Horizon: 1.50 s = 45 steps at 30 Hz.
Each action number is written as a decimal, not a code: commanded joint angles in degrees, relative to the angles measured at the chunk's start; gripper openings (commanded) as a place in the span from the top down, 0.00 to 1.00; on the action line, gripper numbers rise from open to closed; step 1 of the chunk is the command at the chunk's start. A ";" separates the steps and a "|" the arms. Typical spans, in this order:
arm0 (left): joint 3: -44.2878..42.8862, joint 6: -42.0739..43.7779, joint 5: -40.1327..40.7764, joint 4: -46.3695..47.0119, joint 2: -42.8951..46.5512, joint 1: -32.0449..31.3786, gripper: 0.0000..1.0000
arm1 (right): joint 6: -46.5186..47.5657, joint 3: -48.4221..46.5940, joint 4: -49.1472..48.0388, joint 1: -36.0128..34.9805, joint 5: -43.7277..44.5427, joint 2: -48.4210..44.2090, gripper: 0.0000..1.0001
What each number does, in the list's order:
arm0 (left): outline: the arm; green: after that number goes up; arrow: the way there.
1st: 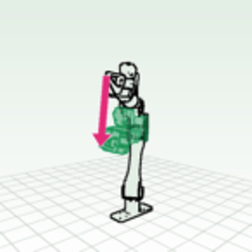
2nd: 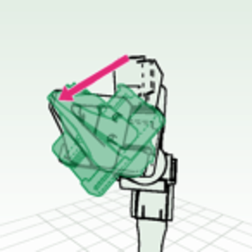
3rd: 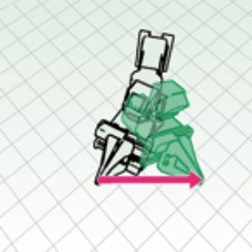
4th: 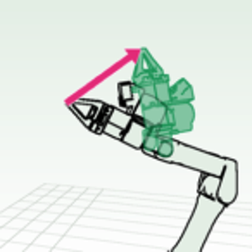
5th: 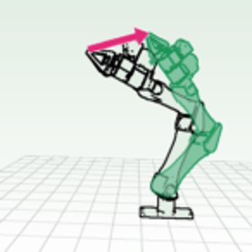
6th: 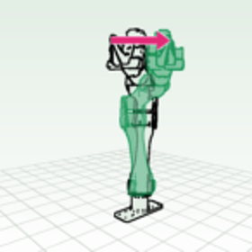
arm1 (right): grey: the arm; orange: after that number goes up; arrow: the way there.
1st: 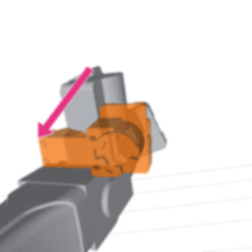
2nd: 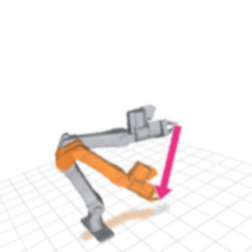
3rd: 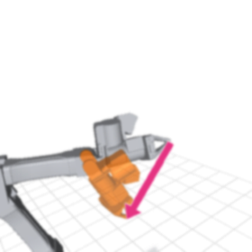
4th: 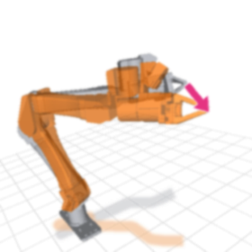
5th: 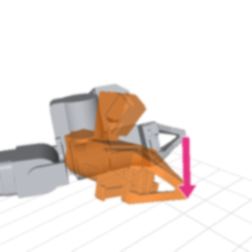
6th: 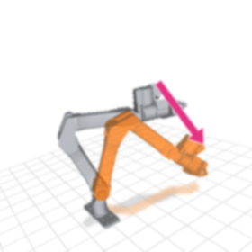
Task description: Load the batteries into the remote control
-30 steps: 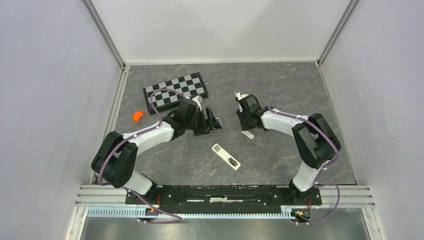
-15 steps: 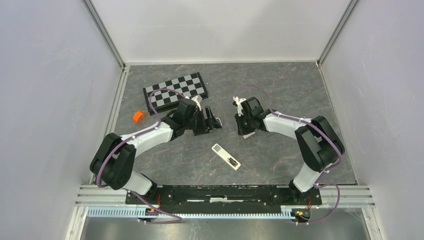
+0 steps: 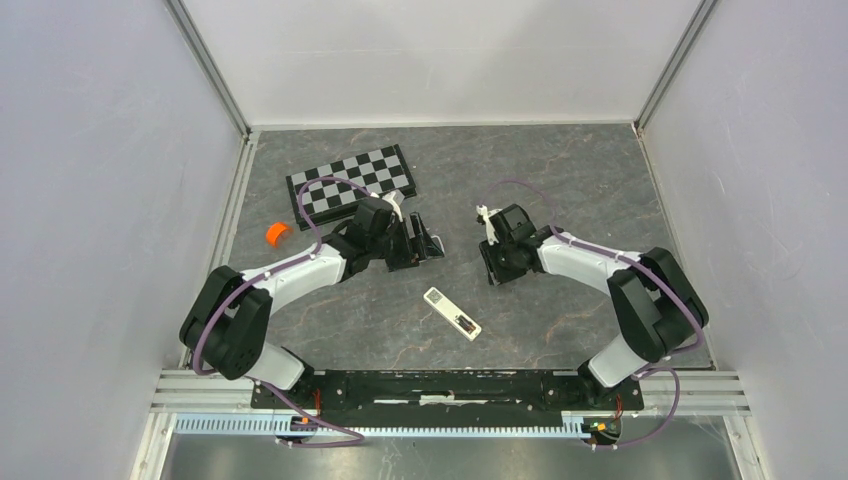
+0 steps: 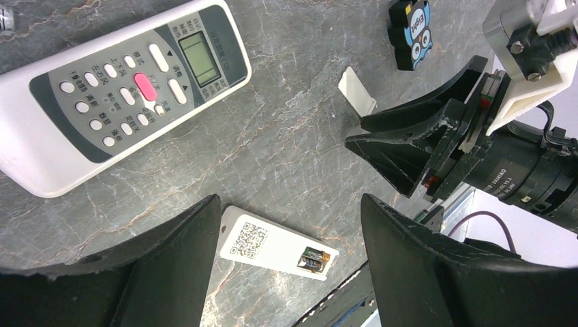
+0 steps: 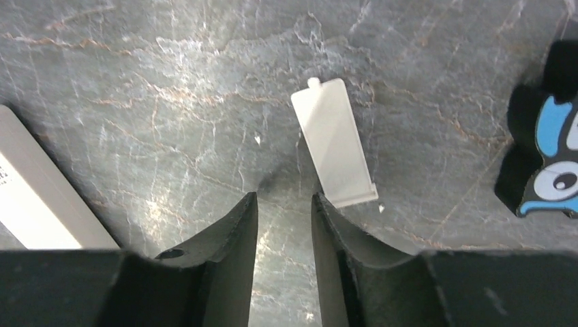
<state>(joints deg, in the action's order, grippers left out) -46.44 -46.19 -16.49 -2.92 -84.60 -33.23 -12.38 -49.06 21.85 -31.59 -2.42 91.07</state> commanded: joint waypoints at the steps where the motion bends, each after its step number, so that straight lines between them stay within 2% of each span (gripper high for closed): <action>1: 0.53 2.51 1.21 0.77 1.39 0.27 0.19 | -0.86 -2.79 4.60 0.00 2.06 -3.38 0.57; 6: 0.54 2.60 1.11 0.89 1.52 0.45 0.19 | 1.37 -5.23 7.67 -0.06 7.63 -2.73 0.36; 10: 0.45 2.69 1.04 0.85 1.60 0.54 0.19 | 5.56 -7.44 9.71 0.04 9.42 0.11 0.30; 21: 0.38 2.69 0.70 0.90 1.27 0.63 0.19 | 11.34 -13.70 15.31 0.08 6.65 7.92 0.44; 29: 0.06 2.63 -0.17 1.83 0.77 0.71 0.19 | 11.33 -12.46 14.26 1.04 5.32 10.02 0.48; 40: -0.25 0.20 -3.69 6.55 -1.57 0.45 0.19 | 11.90 -10.48 13.49 2.42 2.59 11.30 0.64; 45: -1.28 -0.21 -4.25 6.96 -3.05 0.00 0.19 | 10.75 -9.81 12.70 2.68 3.19 11.59 0.61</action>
<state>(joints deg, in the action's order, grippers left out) -46.41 -46.24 -19.20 1.23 -86.35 -32.77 -1.43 -60.93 36.05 -29.52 -0.10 100.25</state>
